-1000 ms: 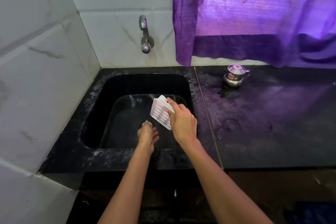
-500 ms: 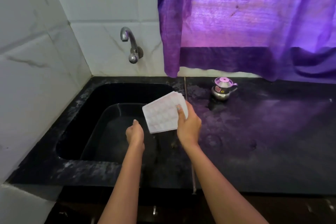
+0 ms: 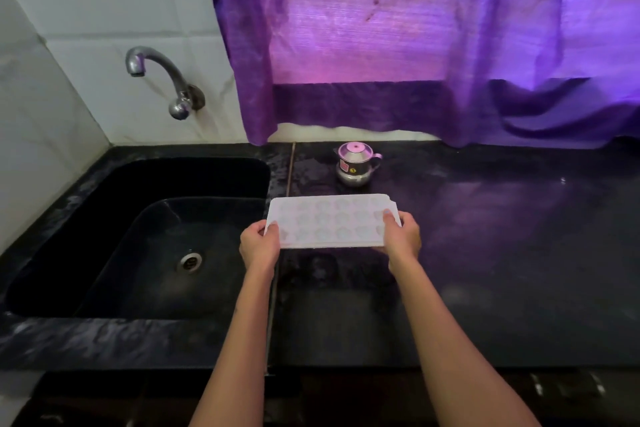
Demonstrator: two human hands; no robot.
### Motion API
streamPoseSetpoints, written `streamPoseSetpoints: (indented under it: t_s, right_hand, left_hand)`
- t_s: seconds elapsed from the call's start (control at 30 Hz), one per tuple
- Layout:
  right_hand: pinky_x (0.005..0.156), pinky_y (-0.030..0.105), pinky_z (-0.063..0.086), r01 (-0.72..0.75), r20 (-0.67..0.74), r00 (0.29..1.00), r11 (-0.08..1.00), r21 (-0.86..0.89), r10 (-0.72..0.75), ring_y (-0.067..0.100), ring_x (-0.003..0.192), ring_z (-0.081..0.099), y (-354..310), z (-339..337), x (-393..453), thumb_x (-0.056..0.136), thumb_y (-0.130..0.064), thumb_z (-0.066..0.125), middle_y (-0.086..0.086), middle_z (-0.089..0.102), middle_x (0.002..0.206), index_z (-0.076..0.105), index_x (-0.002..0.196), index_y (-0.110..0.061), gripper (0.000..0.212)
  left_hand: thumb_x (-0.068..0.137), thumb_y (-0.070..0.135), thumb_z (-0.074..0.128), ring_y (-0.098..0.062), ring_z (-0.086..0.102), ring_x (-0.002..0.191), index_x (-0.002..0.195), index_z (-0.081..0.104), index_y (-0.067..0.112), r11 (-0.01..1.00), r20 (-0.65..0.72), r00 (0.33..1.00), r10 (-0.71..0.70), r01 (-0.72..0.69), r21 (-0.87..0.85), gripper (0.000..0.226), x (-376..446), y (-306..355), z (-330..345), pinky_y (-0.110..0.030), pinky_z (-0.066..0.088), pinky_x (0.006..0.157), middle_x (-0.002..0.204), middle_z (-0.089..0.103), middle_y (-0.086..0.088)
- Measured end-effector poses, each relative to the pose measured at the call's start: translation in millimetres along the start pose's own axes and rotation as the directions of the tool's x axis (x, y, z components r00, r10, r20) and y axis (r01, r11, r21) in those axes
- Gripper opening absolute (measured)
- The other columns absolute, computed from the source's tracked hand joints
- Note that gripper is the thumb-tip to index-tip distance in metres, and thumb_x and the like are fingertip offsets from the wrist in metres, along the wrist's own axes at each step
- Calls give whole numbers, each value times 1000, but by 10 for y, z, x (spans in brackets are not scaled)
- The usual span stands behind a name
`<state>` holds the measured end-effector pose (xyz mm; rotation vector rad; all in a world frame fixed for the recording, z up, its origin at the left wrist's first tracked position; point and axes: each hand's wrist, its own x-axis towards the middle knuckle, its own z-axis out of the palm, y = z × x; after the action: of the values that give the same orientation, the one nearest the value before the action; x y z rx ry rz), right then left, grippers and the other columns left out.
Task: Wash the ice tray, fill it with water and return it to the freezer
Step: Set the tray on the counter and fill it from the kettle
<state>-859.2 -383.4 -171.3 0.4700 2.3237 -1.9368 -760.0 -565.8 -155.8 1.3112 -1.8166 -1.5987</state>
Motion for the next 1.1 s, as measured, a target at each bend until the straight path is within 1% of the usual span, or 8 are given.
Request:
streamPoseSetpoints:
  t_s: [0.17, 0.3, 0.5, 0.6, 0.67, 0.87, 1.0, 1.1]
  right_hand:
    - [87, 39, 51, -13, -41, 999, 978, -208, 5, 32, 103, 60, 91, -166, 219, 94, -32, 50, 11, 66, 112, 64, 113, -10, 33]
    - [83, 38, 46, 20, -71, 996, 913, -408, -53, 36, 107, 55, 127, -271, 288, 97, -30, 48, 17, 54, 122, 63, 118, -8, 35]
    - [89, 43, 47, 56, -53, 994, 843, -535, -100, 37, 111, 52, 160, -291, 380, 97, -37, 51, 18, 52, 122, 64, 119, -10, 37]
    - [93, 43, 46, 86, -45, 989, 802, -591, -139, 36, 112, 52, 135, -244, 406, 97, -38, 52, 17, 52, 121, 64, 121, -11, 38]
    - [94, 42, 44, 84, -51, 988, 791, -606, -144, 34, 113, 51, 133, -217, 416, 96, -36, 53, 16, 53, 122, 65, 120, -11, 36]
    - [100, 41, 35, -15, -113, 990, 753, -657, -79, 33, 119, 47, 195, -170, 432, 92, -33, 53, 16, 53, 127, 62, 121, -12, 37]
    - [100, 42, 31, -54, -140, 988, 712, -700, -63, 32, 123, 43, 91, -138, 501, 87, -41, 58, 15, 49, 132, 53, 127, -14, 48]
    - [100, 44, 29, -24, -189, 972, 749, -662, -136, 32, 124, 40, -86, -106, 593, 88, -43, 54, 14, 47, 133, 50, 132, -15, 51]
  left_hand:
    - [87, 10, 59, -27, 60, 104, 117, 65, 5, 998, -25, 999, -24, 25, 55, 31, -169, 45, 259, -28, 44, 85, 116, 66, -12]
    - [86, 8, 58, -27, 61, 105, 116, 65, 8, 995, -33, 999, -26, 29, 93, 31, -179, 73, 424, -26, 43, 80, 117, 66, -11]
    - [85, 6, 58, -30, 59, 108, 115, 65, 7, 986, -47, 998, -35, 42, 159, 31, -122, 58, 522, -30, 45, 87, 119, 64, -13]
    - [84, 4, 55, -29, 59, 95, 93, 69, 8, 977, -31, 999, -21, 27, 210, 17, -101, 37, 529, -27, 40, 76, 106, 67, -14]
    - [85, 2, 54, -24, 53, 83, 75, 62, 11, 965, -24, 1000, -11, 16, 261, 15, -96, 22, 530, -27, 38, 72, 91, 62, -10]
    - [83, 3, 55, -22, 55, 67, 77, 67, 3, 920, 32, 999, -29, 15, 392, 13, -2, -39, 541, -28, 42, 64, 69, 59, -3]
    - [82, 22, 62, -26, 58, 77, 86, 64, 2, 834, 74, 995, -72, 19, 552, 21, 95, 41, 534, -30, 40, 61, 87, 66, -13]
    - [84, 34, 61, -33, 60, 96, 101, 62, 4, 767, 78, 997, -2, -49, 640, 35, 204, 202, 570, -33, 45, 70, 104, 65, -14]
